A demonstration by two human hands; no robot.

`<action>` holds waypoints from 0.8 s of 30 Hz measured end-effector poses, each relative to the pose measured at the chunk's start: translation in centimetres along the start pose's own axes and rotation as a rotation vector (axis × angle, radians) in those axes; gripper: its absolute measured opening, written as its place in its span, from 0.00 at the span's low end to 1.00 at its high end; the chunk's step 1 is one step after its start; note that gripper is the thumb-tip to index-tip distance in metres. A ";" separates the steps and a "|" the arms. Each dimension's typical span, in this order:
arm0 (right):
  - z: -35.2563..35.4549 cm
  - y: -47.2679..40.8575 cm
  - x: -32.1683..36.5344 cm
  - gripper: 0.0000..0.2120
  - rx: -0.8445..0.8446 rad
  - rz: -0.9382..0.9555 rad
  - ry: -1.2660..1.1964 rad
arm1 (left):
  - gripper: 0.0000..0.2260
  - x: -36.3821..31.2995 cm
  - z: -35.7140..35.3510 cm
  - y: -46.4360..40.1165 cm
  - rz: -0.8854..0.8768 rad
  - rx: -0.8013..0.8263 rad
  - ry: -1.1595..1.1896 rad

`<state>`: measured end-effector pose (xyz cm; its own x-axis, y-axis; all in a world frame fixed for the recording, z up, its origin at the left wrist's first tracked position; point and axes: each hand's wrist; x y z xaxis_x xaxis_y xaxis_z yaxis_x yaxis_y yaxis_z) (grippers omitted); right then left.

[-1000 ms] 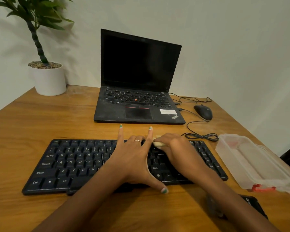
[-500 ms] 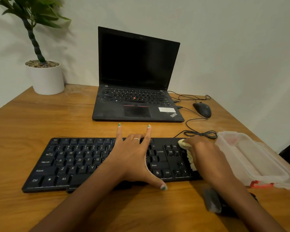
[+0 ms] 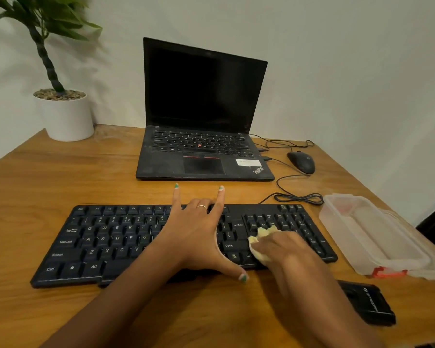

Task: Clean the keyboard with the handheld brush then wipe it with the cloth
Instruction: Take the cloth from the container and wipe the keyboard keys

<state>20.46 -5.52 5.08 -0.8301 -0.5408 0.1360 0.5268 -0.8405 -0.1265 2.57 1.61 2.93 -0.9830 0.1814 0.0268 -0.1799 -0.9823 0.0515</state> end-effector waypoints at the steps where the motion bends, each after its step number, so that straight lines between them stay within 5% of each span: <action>1: 0.1 0.3 -0.3 0.24 -0.037 -0.044 -0.003 | 0.65 0.1 -0.1 0.0 -0.003 -0.015 0.004; 5: -0.2 0.6 -0.2 0.23 -0.188 -0.052 -0.026 | 0.65 0.1 0.0 0.2 -0.035 -0.047 0.039; 7: -0.7 0.1 1.7 0.26 -0.039 0.034 0.046 | 0.64 0.1 0.2 0.3 -0.048 -0.047 0.052; 14: -1.4 -0.5 1.0 0.30 -0.080 -0.010 0.005 | 0.64 0.1 0.2 0.4 -0.072 -0.015 0.084; 17: -1.8 -0.6 2.0 0.25 -0.081 0.133 -0.023 | 0.63 0.0 0.2 0.4 -0.070 -0.011 0.083; 20: -0.7 -0.9 0.5 0.20 -0.117 0.072 -0.098 | 0.64 0.0 0.3 0.3 -0.058 -0.003 0.083; 24: -1.5 -1.8 1.4 0.22 -0.105 0.117 0.043 | 0.63 -0.1 0.2 0.3 -0.055 -0.001 0.073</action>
<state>18.09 -4.73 4.05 -0.7726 -0.6307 0.0729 0.5999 -0.7628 -0.2413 2.57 1.31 3.14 -0.9716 0.2318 -0.0487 -0.2341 -0.9709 0.0499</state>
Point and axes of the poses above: each hand's wrist, its own y-axis away from the middle knuckle, its own z-axis out of the back of the hand, x = y × z, and after that the axes turned 14 degrees about z, right-handed
